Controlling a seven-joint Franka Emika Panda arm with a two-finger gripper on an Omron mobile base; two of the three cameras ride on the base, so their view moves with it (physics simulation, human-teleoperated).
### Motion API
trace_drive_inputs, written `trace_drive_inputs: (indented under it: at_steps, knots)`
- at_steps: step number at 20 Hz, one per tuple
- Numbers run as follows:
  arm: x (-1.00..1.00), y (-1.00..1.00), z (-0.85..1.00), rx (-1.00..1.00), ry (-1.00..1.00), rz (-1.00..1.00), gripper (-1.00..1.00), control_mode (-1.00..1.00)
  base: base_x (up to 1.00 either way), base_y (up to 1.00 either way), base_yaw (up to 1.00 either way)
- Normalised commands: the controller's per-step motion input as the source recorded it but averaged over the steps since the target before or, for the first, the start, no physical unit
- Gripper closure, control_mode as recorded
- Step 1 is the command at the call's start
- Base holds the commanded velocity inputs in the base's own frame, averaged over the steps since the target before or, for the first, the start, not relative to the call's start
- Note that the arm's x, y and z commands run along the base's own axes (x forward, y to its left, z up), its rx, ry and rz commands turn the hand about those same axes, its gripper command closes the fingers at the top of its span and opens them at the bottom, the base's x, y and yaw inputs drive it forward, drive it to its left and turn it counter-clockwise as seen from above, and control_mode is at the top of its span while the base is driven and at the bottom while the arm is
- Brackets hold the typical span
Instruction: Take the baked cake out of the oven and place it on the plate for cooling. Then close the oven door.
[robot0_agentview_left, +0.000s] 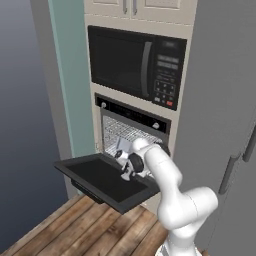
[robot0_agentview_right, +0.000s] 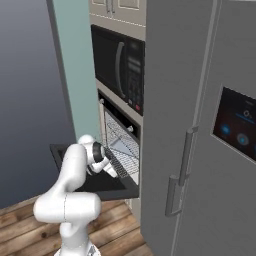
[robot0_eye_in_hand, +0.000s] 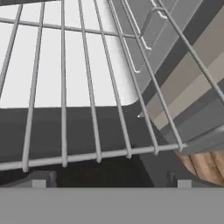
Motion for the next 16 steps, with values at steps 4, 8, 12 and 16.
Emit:
trace_drive_inputs:
  at_steps: [4, 8, 12, 16]
  knots:
    - [0.2, -1.0, 0.67, 0.0, 0.0, -0.17, -1.0, -1.0, 0.0, 0.0, 0.0]
    - [0.19, -0.82, 0.35, 0.0, 0.0, -0.17, -1.0, -1.0, 0.0, 0.0, 0.0]
    - [0.23, -0.26, 0.0, -0.05, -0.01, -0.2, -1.0, -1.0, 0.0, 0.0, 0.0]
    - [0.18, -0.11, 0.0, -0.04, 0.0, -0.18, -1.0, -1.0, 0.0, 0.0, 0.0]
